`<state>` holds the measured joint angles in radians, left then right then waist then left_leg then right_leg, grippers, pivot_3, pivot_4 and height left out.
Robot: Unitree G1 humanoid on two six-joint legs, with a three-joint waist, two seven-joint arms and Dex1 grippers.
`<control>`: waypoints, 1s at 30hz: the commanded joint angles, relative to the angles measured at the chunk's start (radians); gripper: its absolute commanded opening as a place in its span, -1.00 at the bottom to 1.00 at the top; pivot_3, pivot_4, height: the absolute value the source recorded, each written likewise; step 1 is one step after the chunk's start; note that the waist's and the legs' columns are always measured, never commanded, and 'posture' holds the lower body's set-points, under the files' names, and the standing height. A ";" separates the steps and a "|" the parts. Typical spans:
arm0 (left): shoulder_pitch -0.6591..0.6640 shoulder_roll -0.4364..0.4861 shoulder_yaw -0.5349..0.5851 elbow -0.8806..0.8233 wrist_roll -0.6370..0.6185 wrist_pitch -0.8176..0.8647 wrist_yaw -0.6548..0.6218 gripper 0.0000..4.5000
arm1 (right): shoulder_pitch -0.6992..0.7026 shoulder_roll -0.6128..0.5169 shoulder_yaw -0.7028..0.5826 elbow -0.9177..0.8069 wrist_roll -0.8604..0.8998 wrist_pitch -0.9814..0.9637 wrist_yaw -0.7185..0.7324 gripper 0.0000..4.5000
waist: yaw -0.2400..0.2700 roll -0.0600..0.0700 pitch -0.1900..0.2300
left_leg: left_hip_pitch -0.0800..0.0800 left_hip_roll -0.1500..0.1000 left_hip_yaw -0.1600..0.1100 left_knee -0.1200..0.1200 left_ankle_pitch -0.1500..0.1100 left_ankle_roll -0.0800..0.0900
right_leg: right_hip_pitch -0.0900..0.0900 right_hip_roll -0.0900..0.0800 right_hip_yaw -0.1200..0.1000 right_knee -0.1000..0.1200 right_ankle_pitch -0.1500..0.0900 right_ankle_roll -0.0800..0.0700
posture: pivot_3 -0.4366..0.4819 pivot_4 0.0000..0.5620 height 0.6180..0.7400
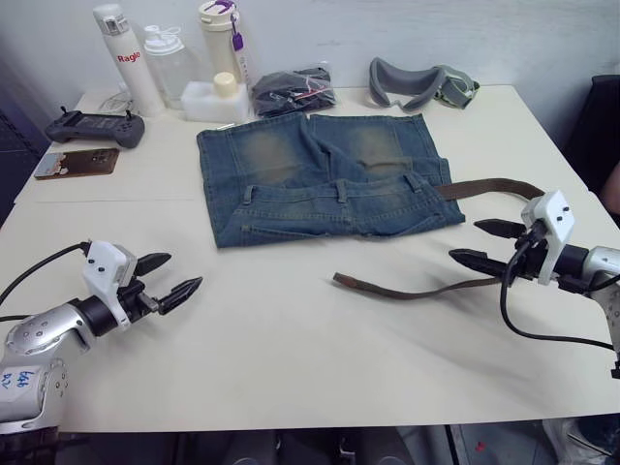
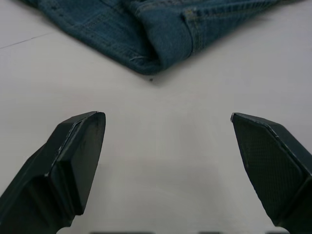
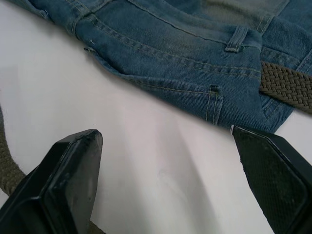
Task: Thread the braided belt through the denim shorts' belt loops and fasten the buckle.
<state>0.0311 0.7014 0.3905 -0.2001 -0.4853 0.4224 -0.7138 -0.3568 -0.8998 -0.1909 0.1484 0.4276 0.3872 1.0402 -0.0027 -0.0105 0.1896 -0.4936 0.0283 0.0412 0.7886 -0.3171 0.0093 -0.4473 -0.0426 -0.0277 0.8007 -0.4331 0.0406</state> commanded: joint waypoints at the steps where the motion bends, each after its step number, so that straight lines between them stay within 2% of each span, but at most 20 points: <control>1: -0.021 0.021 0.017 -0.035 -0.056 0.033 -0.038 1.00 | -0.017 -0.025 0.000 -0.047 0.013 0.009 0.048 0.99 | 0.002 0.000 0.000 | 0.000 0.000 0.000 0.000 0.000 0.000 | 0.000 0.000 0.000 0.000 0.000 0.000 | -0.05 -0.47 -0.38; 5: -0.062 0.092 0.004 -0.138 -0.301 0.219 -0.207 1.00 | -0.040 -0.072 0.054 -0.228 0.112 0.183 0.144 0.99 | 0.001 0.000 0.000 | -0.001 0.000 0.000 0.000 0.000 0.000 | 0.000 0.000 0.000 0.000 0.000 0.000 | -0.05 -0.47 -0.38; 8: -0.098 0.138 -0.060 -0.174 -0.300 0.238 -0.267 1.00 | -0.033 -0.100 0.159 -0.349 0.073 0.199 0.187 0.99 | 0.001 0.000 0.000 | 0.000 0.000 0.000 0.000 0.000 0.000 | 0.000 0.000 0.000 0.000 0.000 0.000 | -0.05 -0.47 -0.38; 9: -0.105 0.184 -0.128 -0.195 -0.243 0.208 -0.320 1.00 | -0.050 -0.087 0.205 -0.393 0.056 0.204 0.178 0.99 | 0.001 0.000 0.000 | 0.001 0.000 0.000 0.000 0.000 0.000 | 0.001 0.000 0.000 0.000 0.000 0.000 | -0.05 -0.47 -0.38; 11: -0.138 0.232 -0.209 -0.221 -0.211 0.197 -0.380 1.00 | -0.084 -0.064 0.268 -0.455 0.049 0.239 0.162 0.99 | -0.001 0.001 0.000 | 0.001 0.000 0.000 0.000 0.000 0.000 | 0.001 0.000 0.000 -0.001 0.000 0.000 | -0.05 -0.47 -0.38; 15: -0.244 0.206 -0.263 -0.201 -0.206 0.200 -0.357 1.00 | -0.093 -0.002 0.380 -0.484 -0.056 0.233 0.072 0.99 | 0.000 0.001 0.001 | 0.000 0.000 0.000 0.000 0.000 -0.001 | 0.000 0.000 0.000 0.000 0.000 0.000 | -0.05 -0.47 -0.38; 18: -0.289 0.161 -0.260 -0.206 -0.297 0.286 -0.325 1.00 | -0.100 0.045 0.450 -0.440 -0.168 0.183 -0.003 0.99 | 0.001 0.001 0.001 | 0.000 0.000 0.000 0.000 0.000 -0.001 | 0.000 0.000 0.000 0.000 0.000 0.000 | -0.05 -0.47 -0.38; 21: -0.297 0.119 -0.233 -0.209 -0.332 0.301 -0.295 1.00 | -0.090 0.057 0.467 -0.455 -0.203 0.180 -0.022 0.62 | 0.001 0.001 0.001 | 0.000 0.000 0.000 0.000 0.000 -0.001 | 0.000 0.000 0.001 0.000 0.000 0.000 | -0.05 -0.47 -0.38; 26: -0.301 -0.001 -0.222 -0.149 -0.304 0.220 -0.234 1.00 | -0.089 0.087 0.435 -0.445 -0.205 0.177 -0.052 -0.53 | 0.001 0.001 0.001 | 0.000 0.000 0.000 0.001 0.001 -0.002 | 0.000 0.000 0.000 0.001 0.000 0.000 | -0.05 -0.47 -0.38; 27: -0.305 -0.028 -0.218 -0.142 -0.322 0.222 -0.225 1.00 | -0.095 0.099 0.412 -0.451 -0.171 0.199 -0.045 -0.69 | 0.001 0.001 0.001 | 0.000 0.000 0.000 0.001 0.001 -0.002 | 0.000 0.000 0.000 0.001 0.000 0.000 | -0.05 -0.47 -0.38; 29: -0.322 -0.086 -0.202 -0.143 -0.399 0.248 -0.203 1.00 | -0.106 0.101 0.349 -0.492 -0.045 0.294 0.010 -0.94 | 0.001 0.001 0.001 | 0.000 0.000 0.000 0.001 0.001 -0.002 | 0.000 0.000 0.000 0.001 0.000 0.000 | -0.05 -0.47 -0.38; 30: -0.329 -0.105 -0.197 -0.152 -0.436 0.264 -0.201 1.00 | -0.115 0.104 0.316 -0.512 0.019 0.343 0.028 -0.94 | 0.001 0.000 0.002 | 0.000 0.000 0.000 0.001 0.001 -0.002 | 0.000 0.000 0.000 0.001 0.000 0.000 | -0.05 -0.47 -0.38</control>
<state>-0.2751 0.6069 0.1576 -0.3251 -0.8468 0.6752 -0.9222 -0.4483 -0.7961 0.2042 -0.2916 0.3355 0.6658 1.0314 -0.0015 -0.0108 0.1916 -0.4939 0.0282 0.0405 0.7898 -0.3165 0.0075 -0.4469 -0.0422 -0.0282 0.8016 -0.4331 0.0409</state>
